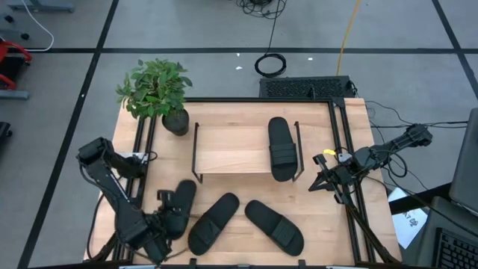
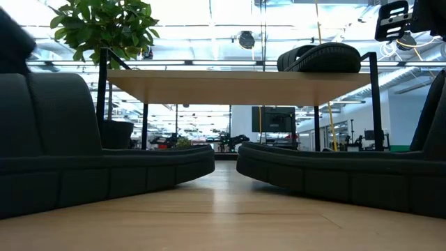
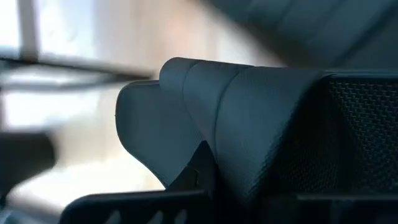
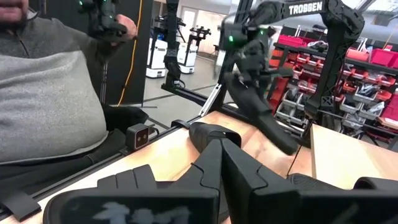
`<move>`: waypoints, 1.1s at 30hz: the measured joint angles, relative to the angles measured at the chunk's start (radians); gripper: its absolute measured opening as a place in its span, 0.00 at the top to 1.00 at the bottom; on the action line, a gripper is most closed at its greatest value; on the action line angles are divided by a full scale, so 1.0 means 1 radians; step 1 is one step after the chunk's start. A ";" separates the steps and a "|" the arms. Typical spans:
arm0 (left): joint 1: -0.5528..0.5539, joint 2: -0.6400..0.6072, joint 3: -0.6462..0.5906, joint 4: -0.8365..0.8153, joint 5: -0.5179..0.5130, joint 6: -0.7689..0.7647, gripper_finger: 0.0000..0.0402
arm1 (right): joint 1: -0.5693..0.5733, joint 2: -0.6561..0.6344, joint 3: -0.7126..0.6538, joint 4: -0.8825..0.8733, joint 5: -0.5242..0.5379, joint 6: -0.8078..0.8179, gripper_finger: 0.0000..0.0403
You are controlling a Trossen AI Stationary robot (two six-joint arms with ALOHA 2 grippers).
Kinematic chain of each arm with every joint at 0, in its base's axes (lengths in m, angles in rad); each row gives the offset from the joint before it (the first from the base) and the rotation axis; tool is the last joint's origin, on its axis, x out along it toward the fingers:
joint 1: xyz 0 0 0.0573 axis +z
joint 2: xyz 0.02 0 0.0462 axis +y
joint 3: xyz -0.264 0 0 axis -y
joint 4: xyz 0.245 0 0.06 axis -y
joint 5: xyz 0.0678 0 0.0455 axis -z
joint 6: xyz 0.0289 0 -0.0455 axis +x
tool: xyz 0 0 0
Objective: Pick and place slides into the shelf
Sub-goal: Put the black slipper on the shelf
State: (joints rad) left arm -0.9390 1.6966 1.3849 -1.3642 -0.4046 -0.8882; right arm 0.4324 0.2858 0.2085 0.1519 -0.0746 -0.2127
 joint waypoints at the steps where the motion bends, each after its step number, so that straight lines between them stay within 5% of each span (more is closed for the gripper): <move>1: -0.002 0.000 0.019 0.025 0.000 0.029 0.98 | 0.000 0.001 0.000 0.000 0.000 -0.001 1.00; 7: -0.003 0.000 0.093 0.149 -0.009 0.203 0.98 | 0.000 0.005 0.000 0.000 0.000 0.001 1.00; 15: 0.026 0.000 0.164 0.178 -0.206 0.429 0.98 | 0.000 0.006 0.000 0.000 0.000 -0.009 1.00; 27: 0.224 0.000 0.276 0.199 -0.532 0.608 0.98 | 0.000 0.007 0.000 0.001 0.000 -0.009 1.00; 33: 0.372 0.000 0.289 0.200 -0.579 0.683 0.98 | 0.000 0.007 0.000 0.001 0.000 -0.009 1.00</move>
State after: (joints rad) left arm -0.5669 1.6962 1.6737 -1.1645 -0.9833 -0.2055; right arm 0.4324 0.2924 0.2085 0.1528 -0.0746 -0.2218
